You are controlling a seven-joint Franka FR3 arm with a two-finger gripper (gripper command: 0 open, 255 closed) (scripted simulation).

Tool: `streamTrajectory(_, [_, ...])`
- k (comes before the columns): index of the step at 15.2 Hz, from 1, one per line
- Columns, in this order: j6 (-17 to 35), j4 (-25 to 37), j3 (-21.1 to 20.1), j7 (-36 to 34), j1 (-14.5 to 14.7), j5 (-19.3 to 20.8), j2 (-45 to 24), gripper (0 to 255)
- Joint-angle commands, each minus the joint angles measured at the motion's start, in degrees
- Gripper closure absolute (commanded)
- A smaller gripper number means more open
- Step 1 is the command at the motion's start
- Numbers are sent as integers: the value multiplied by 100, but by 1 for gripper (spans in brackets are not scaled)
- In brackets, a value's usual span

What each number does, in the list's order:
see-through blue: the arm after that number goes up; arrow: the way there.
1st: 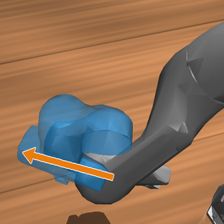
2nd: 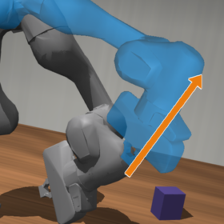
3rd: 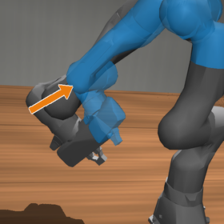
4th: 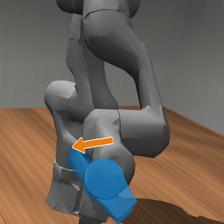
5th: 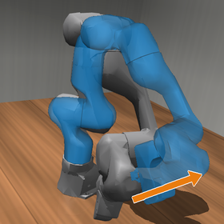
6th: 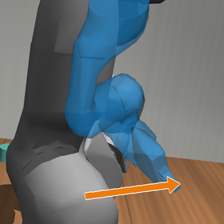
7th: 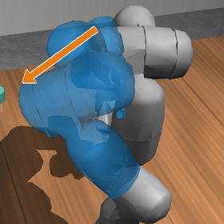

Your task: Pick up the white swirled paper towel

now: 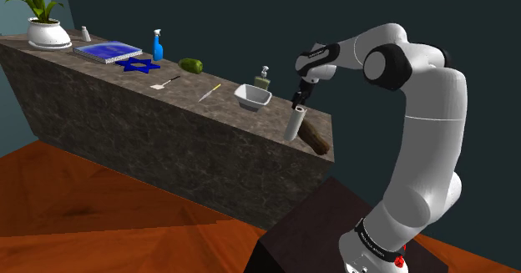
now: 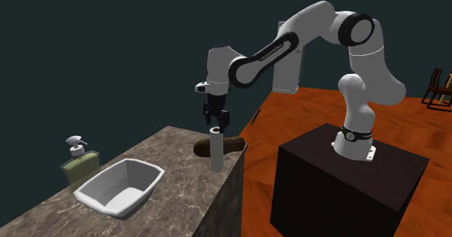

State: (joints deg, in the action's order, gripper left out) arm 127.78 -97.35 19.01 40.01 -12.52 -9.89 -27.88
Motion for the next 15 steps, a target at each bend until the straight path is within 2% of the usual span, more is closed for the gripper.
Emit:
streamTrajectory(1, [52, 133, -28, 64, -60, -54, -165, 0])
streamTrajectory(9, [429, 15, -98, 127, -105, -161, -433, 0])
streamTrajectory(10, [430, 3, -96, 125, -101, -158, -421, 255])
streamTrajectory(15, [425, 9, -96, 124, -101, -158, -422, 255])
